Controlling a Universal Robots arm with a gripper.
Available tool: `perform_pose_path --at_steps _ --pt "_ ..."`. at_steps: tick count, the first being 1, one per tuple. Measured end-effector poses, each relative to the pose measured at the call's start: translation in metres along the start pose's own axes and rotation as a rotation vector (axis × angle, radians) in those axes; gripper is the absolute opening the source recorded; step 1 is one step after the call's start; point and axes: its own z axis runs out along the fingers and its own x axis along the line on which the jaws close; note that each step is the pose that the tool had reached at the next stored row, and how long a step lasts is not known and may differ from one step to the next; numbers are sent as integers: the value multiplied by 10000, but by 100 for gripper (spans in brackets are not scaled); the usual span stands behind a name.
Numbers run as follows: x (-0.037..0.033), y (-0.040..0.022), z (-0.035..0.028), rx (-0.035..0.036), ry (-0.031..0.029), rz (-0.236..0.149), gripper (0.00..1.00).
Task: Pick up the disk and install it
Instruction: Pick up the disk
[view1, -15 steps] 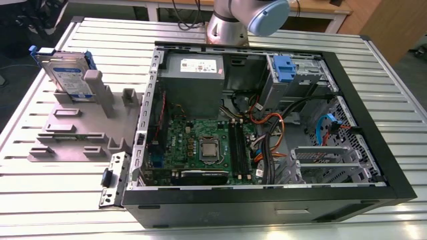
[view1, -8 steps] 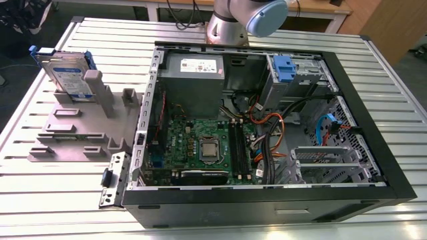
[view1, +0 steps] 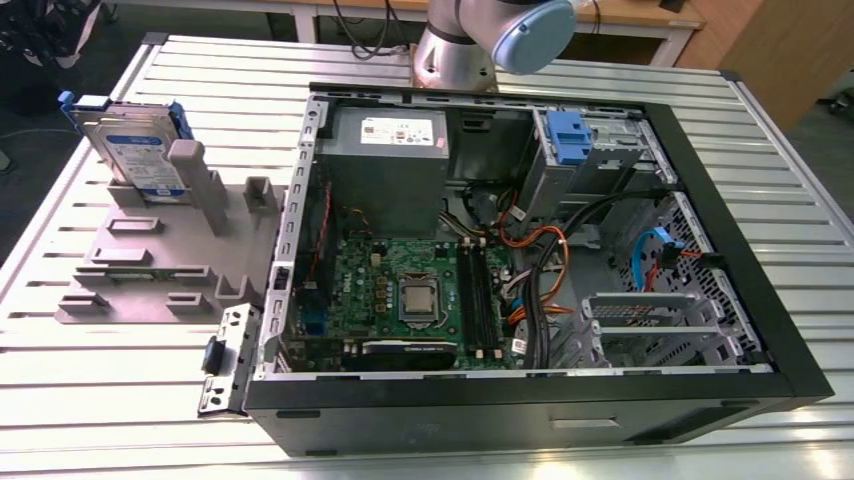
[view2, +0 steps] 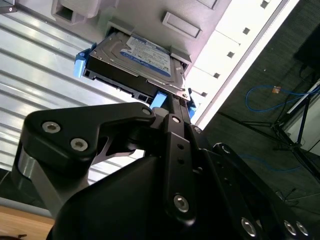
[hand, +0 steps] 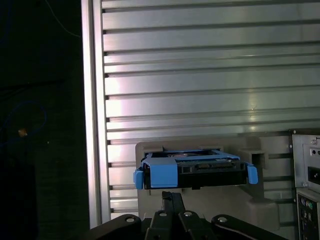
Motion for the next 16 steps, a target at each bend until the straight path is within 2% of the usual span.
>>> perform_pose_path --at_steps 16 --pt "0 0 0 0 4 -80 11"
